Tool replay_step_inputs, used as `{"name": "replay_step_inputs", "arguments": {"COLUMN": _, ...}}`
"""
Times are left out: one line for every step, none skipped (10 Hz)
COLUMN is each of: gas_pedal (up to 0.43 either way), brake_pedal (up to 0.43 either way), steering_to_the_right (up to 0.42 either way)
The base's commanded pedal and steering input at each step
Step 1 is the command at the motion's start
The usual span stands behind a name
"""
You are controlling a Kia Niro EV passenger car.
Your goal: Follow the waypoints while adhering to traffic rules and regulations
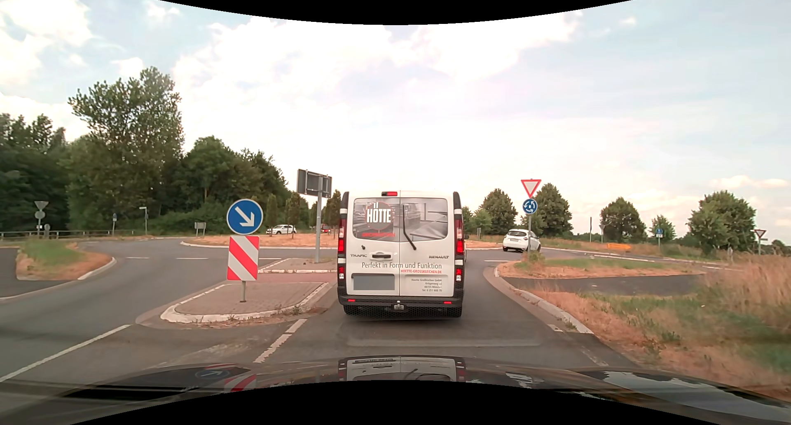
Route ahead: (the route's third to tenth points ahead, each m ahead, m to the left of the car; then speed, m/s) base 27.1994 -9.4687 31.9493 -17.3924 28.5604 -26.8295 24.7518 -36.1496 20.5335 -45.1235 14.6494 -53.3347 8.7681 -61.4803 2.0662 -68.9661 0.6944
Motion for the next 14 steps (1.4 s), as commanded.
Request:
{"name": "replay_step_inputs", "arguments": {"gas_pedal": 0.22, "brake_pedal": 0.0, "steering_to_the_right": -0.004}}
{"name": "replay_step_inputs", "arguments": {"gas_pedal": 0.22, "brake_pedal": 0.0, "steering_to_the_right": -0.004}}
{"name": "replay_step_inputs", "arguments": {"gas_pedal": 0.22, "brake_pedal": 0.0, "steering_to_the_right": -0.004}}
{"name": "replay_step_inputs", "arguments": {"gas_pedal": 0.22, "brake_pedal": 0.0, "steering_to_the_right": -0.003}}
{"name": "replay_step_inputs", "arguments": {"gas_pedal": 0.22, "brake_pedal": 0.0, "steering_to_the_right": -0.002}}
{"name": "replay_step_inputs", "arguments": {"gas_pedal": 0.22, "brake_pedal": 0.0, "steering_to_the_right": 0.0}}
{"name": "replay_step_inputs", "arguments": {"gas_pedal": 0.22, "brake_pedal": 0.0, "steering_to_the_right": 0.001}}
{"name": "replay_step_inputs", "arguments": {"gas_pedal": 0.22, "brake_pedal": 0.0, "steering_to_the_right": 0.003}}
{"name": "replay_step_inputs", "arguments": {"gas_pedal": 0.22, "brake_pedal": 0.0, "steering_to_the_right": 0.005}}
{"name": "replay_step_inputs", "arguments": {"gas_pedal": 0.22, "brake_pedal": 0.0, "steering_to_the_right": 0.006}}
{"name": "replay_step_inputs", "arguments": {"gas_pedal": 0.22, "brake_pedal": 0.0, "steering_to_the_right": 0.007}}
{"name": "replay_step_inputs", "arguments": {"gas_pedal": 0.209, "brake_pedal": 0.0, "steering_to_the_right": 0.006}}
{"name": "replay_step_inputs", "arguments": {"gas_pedal": 0.209, "brake_pedal": 0.0, "steering_to_the_right": 0.007}}
{"name": "replay_step_inputs", "arguments": {"gas_pedal": 0.197, "brake_pedal": 0.0, "steering_to_the_right": 0.007}}
